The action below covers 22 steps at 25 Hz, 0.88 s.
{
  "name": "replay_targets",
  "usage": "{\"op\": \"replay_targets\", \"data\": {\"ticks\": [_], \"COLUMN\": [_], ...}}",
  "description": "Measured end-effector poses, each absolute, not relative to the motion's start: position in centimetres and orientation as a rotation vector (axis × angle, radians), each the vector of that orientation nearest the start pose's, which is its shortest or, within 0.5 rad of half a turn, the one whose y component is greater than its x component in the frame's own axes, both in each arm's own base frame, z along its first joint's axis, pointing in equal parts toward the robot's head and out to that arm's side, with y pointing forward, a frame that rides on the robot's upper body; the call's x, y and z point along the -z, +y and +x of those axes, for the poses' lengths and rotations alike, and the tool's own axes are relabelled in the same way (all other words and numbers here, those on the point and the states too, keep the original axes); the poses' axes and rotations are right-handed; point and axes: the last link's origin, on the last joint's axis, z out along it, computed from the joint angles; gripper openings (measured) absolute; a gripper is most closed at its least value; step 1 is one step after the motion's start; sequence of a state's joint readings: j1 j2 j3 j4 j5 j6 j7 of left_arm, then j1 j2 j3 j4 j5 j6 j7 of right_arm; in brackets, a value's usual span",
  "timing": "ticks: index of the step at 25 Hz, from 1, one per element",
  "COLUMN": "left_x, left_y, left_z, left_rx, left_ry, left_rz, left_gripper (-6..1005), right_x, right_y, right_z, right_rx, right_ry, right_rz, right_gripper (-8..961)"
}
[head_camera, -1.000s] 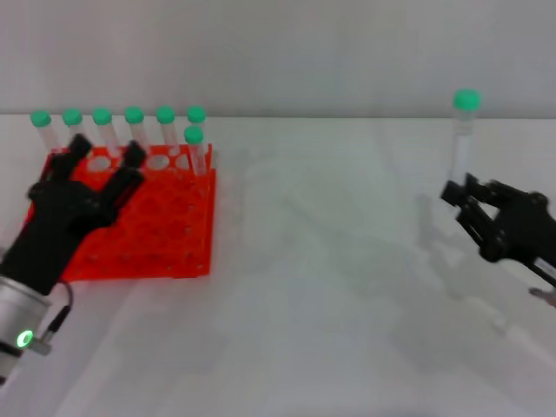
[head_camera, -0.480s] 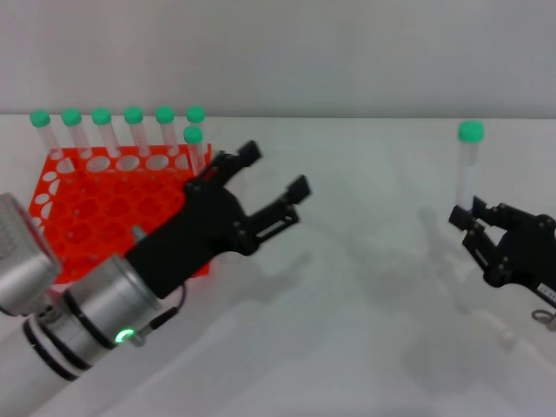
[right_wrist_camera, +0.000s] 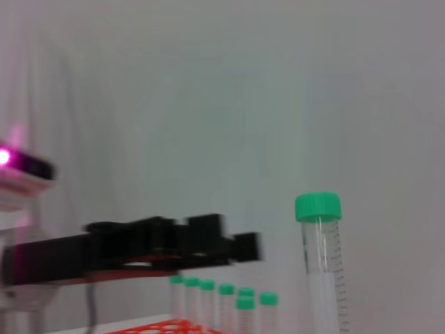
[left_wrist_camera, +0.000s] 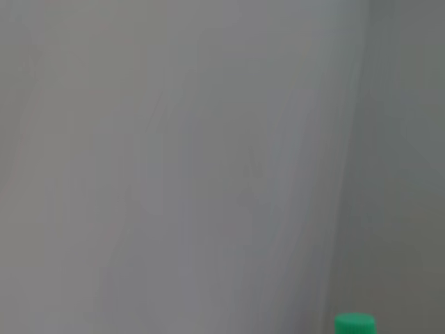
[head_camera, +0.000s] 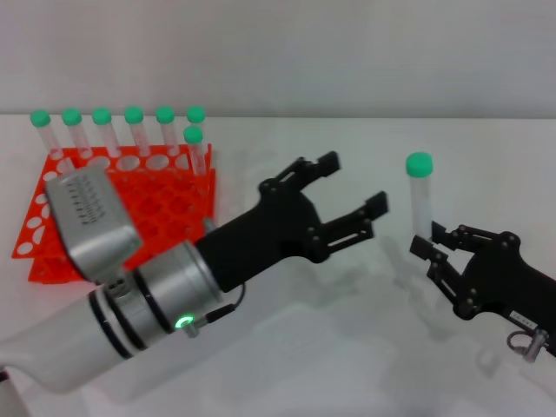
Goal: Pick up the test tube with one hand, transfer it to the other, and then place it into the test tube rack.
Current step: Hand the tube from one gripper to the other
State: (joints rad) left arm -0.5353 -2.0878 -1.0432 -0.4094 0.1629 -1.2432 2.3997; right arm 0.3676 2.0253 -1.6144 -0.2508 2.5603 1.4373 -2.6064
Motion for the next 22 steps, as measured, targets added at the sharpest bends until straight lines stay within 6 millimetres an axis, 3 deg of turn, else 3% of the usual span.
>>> {"op": "replay_targets", "data": {"ticks": [7, 22], "left_x": [10.2, 10.6], "left_y": [31.6, 31.9], "left_z": [-15.7, -14.9], "left_rx": [1.293, 1.279], "left_ry": [-0.390, -0.366], "left_rz": [-2.490, -2.509], "left_gripper": [835, 819], "right_x": [3.8, 3.9], "right_y": [28.8, 28.6], "right_z": [27.4, 27.4], "right_rx": [-1.005, -0.999], "right_ry": [0.198, 0.188], "right_rz": [-2.279, -2.306], "right_gripper": [188, 188]}}
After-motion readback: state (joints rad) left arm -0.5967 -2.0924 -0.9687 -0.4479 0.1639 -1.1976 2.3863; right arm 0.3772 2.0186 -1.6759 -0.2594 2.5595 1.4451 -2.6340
